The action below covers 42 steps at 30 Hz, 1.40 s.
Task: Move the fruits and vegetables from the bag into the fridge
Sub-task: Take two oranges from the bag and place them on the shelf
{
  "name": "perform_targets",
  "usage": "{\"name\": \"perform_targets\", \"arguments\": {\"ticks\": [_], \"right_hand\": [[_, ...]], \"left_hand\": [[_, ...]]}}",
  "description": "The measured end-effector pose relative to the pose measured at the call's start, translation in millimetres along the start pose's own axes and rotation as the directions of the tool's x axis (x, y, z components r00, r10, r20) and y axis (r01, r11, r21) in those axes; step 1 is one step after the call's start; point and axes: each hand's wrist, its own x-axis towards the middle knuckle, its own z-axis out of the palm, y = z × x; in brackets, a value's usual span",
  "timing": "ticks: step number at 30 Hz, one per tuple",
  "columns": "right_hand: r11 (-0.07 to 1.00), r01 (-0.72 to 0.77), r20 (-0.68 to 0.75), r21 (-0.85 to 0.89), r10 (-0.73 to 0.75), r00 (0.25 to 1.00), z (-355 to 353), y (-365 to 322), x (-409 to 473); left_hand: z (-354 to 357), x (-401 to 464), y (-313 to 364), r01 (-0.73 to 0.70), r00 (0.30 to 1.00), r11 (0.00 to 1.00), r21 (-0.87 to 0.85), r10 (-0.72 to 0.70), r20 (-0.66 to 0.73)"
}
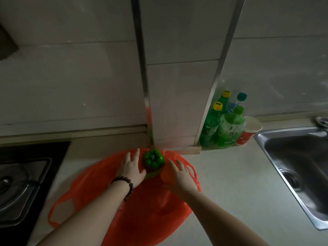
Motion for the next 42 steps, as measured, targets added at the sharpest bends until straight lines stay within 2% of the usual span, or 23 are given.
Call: {"name": "perform_targets", "arguments": {"ticks": [4, 11, 18, 23, 28, 35, 39, 42], "right_hand": [[1.000, 0.021, -0.025, 0.001, -0.021, 0.999, 3.6, -0.7, 5.8], [0.997, 0.058, -0.070, 0.055, -0.054, 0.996, 7.6, 2.2, 8.6], [0.988, 0.097, -0.160, 0.117, -0.078, 0.984, -10.6, 1.0, -5.7], [0.972, 0.115, -0.214, 0.204, -0.070, 0.974, -27.8, -5.0, -18.9], [0.963, 0.133, -0.241, 0.234, -0.075, 0.968, -34.3, -24.0, -34.3], [0.915, 0.337, -0.261, 0.222, -0.278, 0.925, -9.2, -94.7, -62.2], [0.867, 0.440, -0.219, 0.234, -0.394, 0.893, 18.9, -152.9, -88.3], [0.810, 0.538, -0.177, 0.234, -0.509, 0.843, 44.7, -197.8, -116.5]], "left_hand": [[8.9, 5.3, -2.7, 0.026, 0.999, 1.000, 0.006, -0.026, 0.025], [6.6, -1.0, -8.2, 0.051, 0.998, 0.997, -0.055, -0.053, -0.035], [-11.1, -26.7, -7.5, 0.013, 0.993, 0.987, -0.158, -0.032, -0.115], [-37.1, -48.9, -8.1, -0.040, 0.977, 0.974, -0.222, -0.008, -0.214], [-60.9, -83.1, -21.1, -0.057, 0.933, 0.961, -0.271, -0.045, -0.357], [-81.6, -150.2, -76.2, 0.013, 0.851, 0.945, -0.326, -0.182, -0.493], [-88.4, -203.7, -123.8, 0.059, 0.785, 0.912, -0.407, -0.294, -0.546], [-90.1, -252.1, -165.5, 0.115, 0.733, 0.884, -0.452, -0.383, -0.563]]}}
